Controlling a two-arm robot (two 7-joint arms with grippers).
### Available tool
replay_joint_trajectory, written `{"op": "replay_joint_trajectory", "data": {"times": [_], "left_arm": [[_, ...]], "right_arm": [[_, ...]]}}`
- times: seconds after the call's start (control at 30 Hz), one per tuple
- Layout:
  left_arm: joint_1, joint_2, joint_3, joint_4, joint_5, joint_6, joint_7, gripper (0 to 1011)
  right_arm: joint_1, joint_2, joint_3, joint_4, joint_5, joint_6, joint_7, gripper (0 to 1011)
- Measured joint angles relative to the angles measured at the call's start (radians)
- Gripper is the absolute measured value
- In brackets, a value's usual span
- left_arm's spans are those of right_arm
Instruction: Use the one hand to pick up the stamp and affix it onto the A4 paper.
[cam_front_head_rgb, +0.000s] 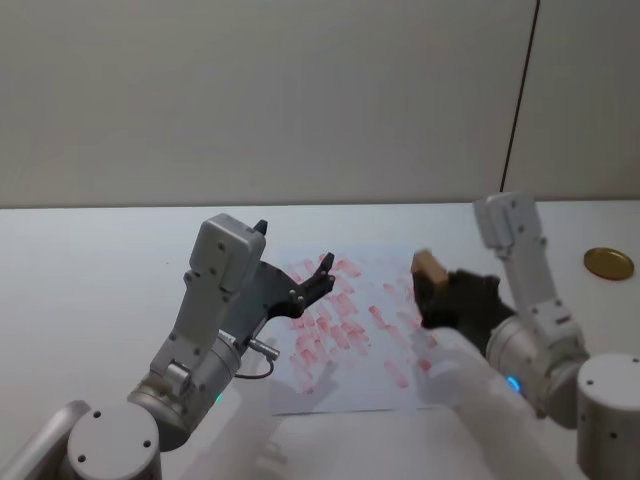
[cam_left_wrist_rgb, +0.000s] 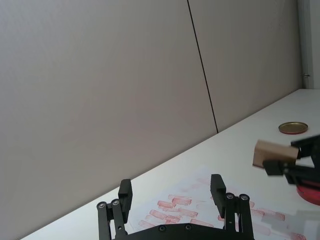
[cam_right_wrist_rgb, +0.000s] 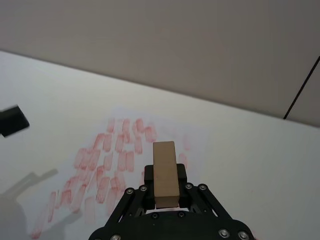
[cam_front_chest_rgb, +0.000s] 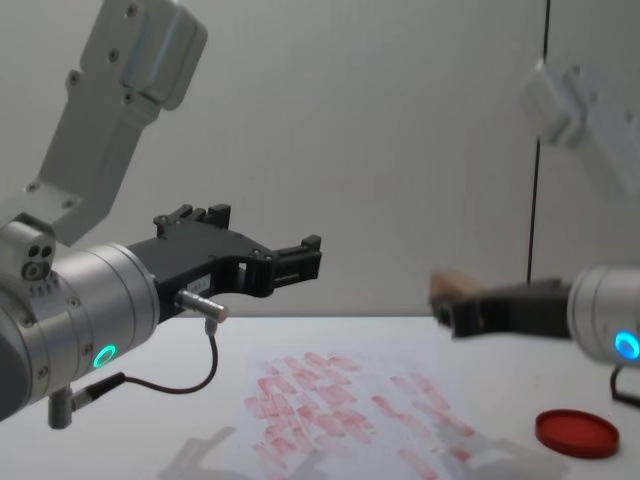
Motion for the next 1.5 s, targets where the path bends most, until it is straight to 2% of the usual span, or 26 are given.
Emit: {"op": "replay_joint_trajectory", "data": {"times": [0.17, 0.33, 0.57, 0.83, 1.1, 1.5], "left_arm": [[0.0, 0.0, 0.0, 0.0, 0.0, 0.0, 0.0, 993], [0.0, 0.0, 0.0, 0.0, 0.0, 0.0, 0.0, 993], [0.0, 0.0, 0.0, 0.0, 0.0, 0.0, 0.0, 993], [0.0, 0.0, 0.0, 0.0, 0.0, 0.0, 0.0, 993], [0.0, 0.0, 0.0, 0.0, 0.0, 0.0, 0.0, 993], [0.0, 0.0, 0.0, 0.0, 0.0, 0.0, 0.0, 993]], "right_arm": [[-0.001, 0.005, 0.01, -0.047, -0.006, -0.028, -0.031, 234], [-0.001, 0.01, 0.022, -0.074, -0.008, -0.032, -0.064, 234], [0.0, 0.023, 0.05, -0.096, -0.001, -0.001, -0.116, 234], [-0.01, 0.039, 0.077, -0.098, 0.021, 0.038, -0.147, 234], [-0.035, 0.056, 0.102, -0.098, 0.05, 0.079, -0.165, 234], [-0.067, 0.069, 0.119, -0.085, 0.075, 0.11, -0.166, 234]]}}
